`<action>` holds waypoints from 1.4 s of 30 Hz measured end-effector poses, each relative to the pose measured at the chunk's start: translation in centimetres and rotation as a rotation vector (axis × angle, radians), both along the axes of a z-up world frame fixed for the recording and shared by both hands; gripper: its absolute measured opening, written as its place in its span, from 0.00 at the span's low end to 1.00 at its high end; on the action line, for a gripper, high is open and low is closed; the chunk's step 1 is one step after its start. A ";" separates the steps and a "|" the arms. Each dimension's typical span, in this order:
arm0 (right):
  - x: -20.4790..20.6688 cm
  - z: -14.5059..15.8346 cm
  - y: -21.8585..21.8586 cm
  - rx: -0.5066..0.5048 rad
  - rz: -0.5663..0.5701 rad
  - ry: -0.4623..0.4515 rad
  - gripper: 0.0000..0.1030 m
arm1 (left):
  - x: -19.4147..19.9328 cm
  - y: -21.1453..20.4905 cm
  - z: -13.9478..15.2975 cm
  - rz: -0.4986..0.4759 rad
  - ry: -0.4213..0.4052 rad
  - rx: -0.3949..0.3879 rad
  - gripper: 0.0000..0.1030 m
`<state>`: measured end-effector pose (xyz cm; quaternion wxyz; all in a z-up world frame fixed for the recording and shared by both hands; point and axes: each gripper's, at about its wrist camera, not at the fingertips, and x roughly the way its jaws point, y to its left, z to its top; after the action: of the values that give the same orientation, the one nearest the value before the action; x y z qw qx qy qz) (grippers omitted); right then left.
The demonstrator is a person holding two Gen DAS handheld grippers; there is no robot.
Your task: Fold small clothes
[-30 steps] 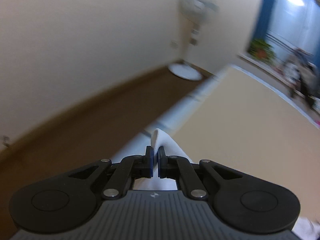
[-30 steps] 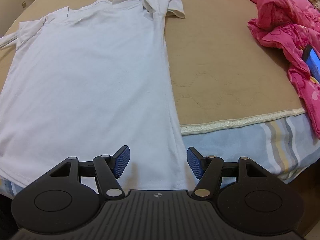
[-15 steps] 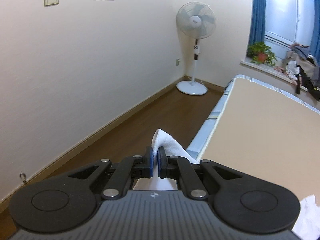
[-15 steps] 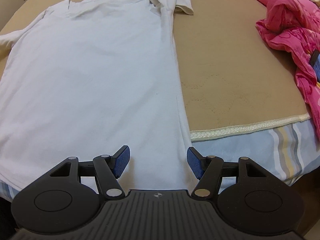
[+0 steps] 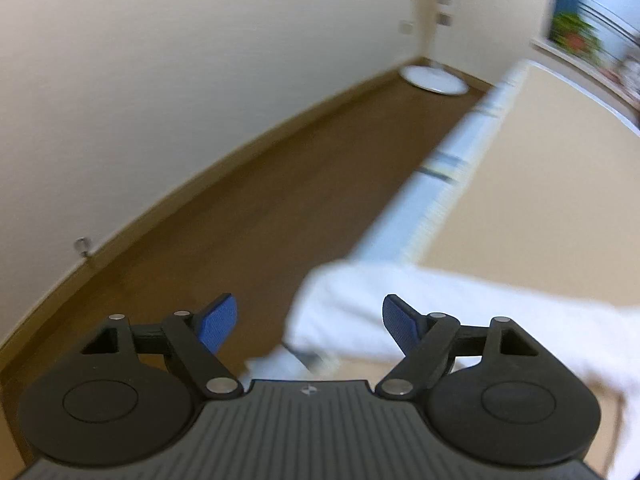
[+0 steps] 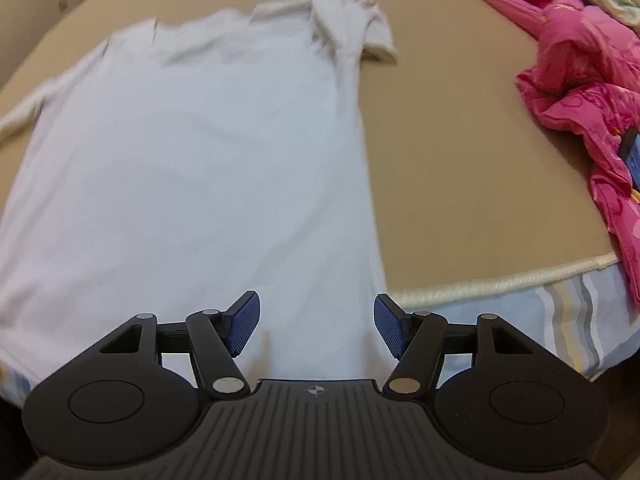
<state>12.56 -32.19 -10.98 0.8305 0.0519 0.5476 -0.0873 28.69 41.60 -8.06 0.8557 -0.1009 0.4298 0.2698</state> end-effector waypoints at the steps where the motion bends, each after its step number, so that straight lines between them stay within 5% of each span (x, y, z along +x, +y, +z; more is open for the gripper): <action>1: 0.4 0.6 -0.7 0.012 -0.018 -0.035 0.63 | -0.4 -1.9 -0.2 -0.026 0.001 -0.017 0.82; 6: 5.5 3.9 -6.8 0.017 -0.132 -0.262 0.63 | -3.8 -12.7 0.6 -0.216 -0.029 -0.108 0.88; 11: 13.4 3.2 -14.2 0.106 -0.311 -0.398 0.63 | -7.3 -21.7 -1.1 -0.301 0.025 -0.229 0.88; 15: 19.9 -0.6 -19.4 0.206 -0.459 -0.360 0.63 | -7.8 -25.9 -3.0 -0.307 0.117 -0.290 0.88; 20: 25.9 -7.5 -22.5 0.402 -0.520 -0.226 0.59 | -7.1 -29.7 -4.5 -0.331 0.199 -0.218 0.88; 22: 27.6 -9.3 -21.8 0.371 -0.491 -0.190 0.59 | -6.8 -29.8 -4.5 -0.336 0.214 -0.203 0.88; 23: 27.9 -9.3 -20.9 0.324 -0.461 -0.197 0.48 | -6.7 -29.4 -4.3 -0.338 0.214 -0.195 0.88; 24: 28.2 -8.9 -20.2 0.268 -0.401 -0.219 0.02 | -6.9 -29.4 -3.6 -0.344 0.208 -0.189 0.88; 27: 27.4 -6.2 -19.7 0.255 -0.304 -0.271 0.00 | -6.1 -30.1 -3.1 -0.366 0.187 -0.178 0.88; 30: 25.4 0.1 -21.3 0.004 -0.232 -0.388 0.00 | -5.6 -30.6 -2.5 -0.382 0.170 -0.170 0.88; 35: 18.7 10.8 -27.0 -0.444 -0.303 -0.564 0.00 | -6.4 -31.6 -2.2 -0.401 0.144 -0.197 0.88; 38: 14.1 12.3 -30.1 -0.492 -0.345 -0.574 0.00 | -7.4 -32.3 -2.0 -0.417 0.138 -0.186 0.88; 42: 8.7 8.9 -31.1 -0.496 -0.374 -0.494 0.00 | -8.9 -32.6 -1.6 -0.437 0.144 -0.160 0.88</action>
<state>21.30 -63.30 -2.11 0.8944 -0.0319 0.2746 -0.3517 19.83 8.95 -9.68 0.8502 -0.0532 0.5214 0.0498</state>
